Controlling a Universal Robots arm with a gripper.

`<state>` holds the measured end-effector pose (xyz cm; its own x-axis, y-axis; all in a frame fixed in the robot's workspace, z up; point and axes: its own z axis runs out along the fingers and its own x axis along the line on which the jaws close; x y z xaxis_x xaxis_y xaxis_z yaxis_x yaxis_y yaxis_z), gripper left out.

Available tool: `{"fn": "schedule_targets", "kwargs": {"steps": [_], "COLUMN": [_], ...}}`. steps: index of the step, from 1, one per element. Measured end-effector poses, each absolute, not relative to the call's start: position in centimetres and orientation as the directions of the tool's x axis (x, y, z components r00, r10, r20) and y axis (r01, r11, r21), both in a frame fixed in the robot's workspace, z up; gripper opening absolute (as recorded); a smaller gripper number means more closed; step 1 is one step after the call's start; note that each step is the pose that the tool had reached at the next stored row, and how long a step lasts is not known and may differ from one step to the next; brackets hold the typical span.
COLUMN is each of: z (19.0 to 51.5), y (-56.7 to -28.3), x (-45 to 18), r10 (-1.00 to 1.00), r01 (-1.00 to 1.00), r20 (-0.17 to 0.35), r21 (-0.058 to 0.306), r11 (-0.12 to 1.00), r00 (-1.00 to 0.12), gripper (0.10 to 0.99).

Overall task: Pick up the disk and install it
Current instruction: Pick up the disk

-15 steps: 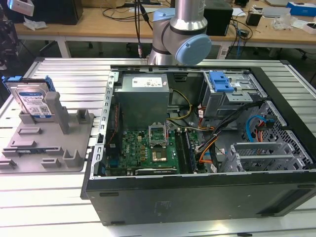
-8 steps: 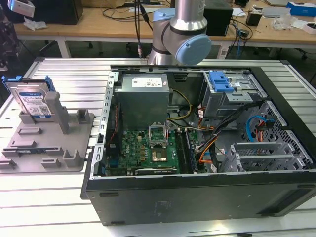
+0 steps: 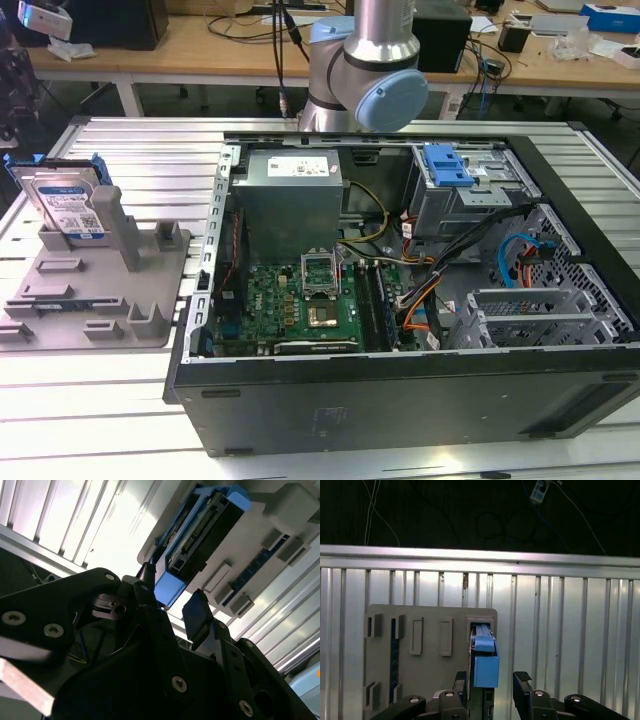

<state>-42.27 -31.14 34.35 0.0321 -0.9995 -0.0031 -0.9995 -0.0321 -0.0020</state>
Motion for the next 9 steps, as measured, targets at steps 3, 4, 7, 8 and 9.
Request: {"fn": "schedule_targets", "kwargs": {"steps": [3, 4, 7, 8, 9], "z": [34.26, 34.23, 34.13, 34.09, 34.05], "y": [-31.14, -31.14, -31.14, -31.14, -31.15], "x": [-42.27, -42.27, -42.27, -42.27, -42.27], "r10": [-1.0, -1.0, -1.0, -1.0, -1.0], "r01": [-1.0, -1.0, -1.0, -1.0, -1.0], "r20": [-0.003, -0.003, -0.003, -0.003, -0.003], "r21": [-0.002, -0.002, -0.002, -0.002, -0.002], "r11": [-0.016, -0.01, 0.004, 0.007, 0.01], "r00": [0.016, 0.01, -0.004, -0.007, -0.01], "gripper": [0.498, 0.498, 0.498, 0.498, 0.498]}}
